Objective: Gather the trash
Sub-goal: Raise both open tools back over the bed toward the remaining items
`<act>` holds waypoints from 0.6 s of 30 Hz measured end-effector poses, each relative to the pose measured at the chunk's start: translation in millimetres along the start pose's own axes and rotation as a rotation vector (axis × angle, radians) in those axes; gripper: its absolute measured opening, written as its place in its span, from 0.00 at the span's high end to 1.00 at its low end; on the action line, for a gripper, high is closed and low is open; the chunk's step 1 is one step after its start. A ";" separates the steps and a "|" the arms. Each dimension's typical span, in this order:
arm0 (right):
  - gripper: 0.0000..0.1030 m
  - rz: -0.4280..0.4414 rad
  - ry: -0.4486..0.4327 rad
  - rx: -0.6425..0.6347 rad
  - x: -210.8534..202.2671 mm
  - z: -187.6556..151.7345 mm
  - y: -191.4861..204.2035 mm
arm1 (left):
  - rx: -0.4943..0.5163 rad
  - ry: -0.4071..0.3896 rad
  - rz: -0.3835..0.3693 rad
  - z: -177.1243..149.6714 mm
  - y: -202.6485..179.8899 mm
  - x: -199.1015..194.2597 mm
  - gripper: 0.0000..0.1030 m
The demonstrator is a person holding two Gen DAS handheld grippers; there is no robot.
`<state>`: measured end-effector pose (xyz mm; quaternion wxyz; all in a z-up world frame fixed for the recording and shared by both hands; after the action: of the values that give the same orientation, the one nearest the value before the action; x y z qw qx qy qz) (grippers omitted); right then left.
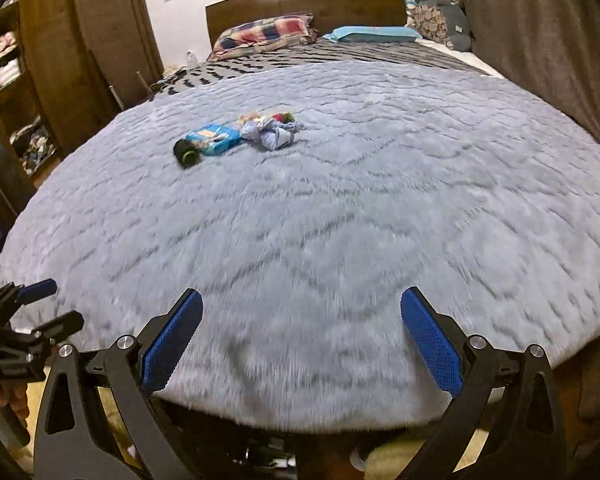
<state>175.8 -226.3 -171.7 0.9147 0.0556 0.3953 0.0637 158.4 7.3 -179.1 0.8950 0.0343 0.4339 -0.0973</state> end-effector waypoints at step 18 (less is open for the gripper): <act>0.13 -0.043 -0.050 -0.081 91.5 114.0 32.9 | 0.008 -0.027 0.006 88.3 -5.9 61.8 0.12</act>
<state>318.8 -185.0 -154.5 0.9270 0.0115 0.3704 0.0584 262.6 -20.3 -172.5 0.9009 0.0377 0.4215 -0.0967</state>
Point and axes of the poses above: each gripper's, at about its wrist camera, not at the fingertips, and x roughly the way its jaws point, y to its left, z to its top, the point moved 6 cm from there along x, roughly the way its jaws point
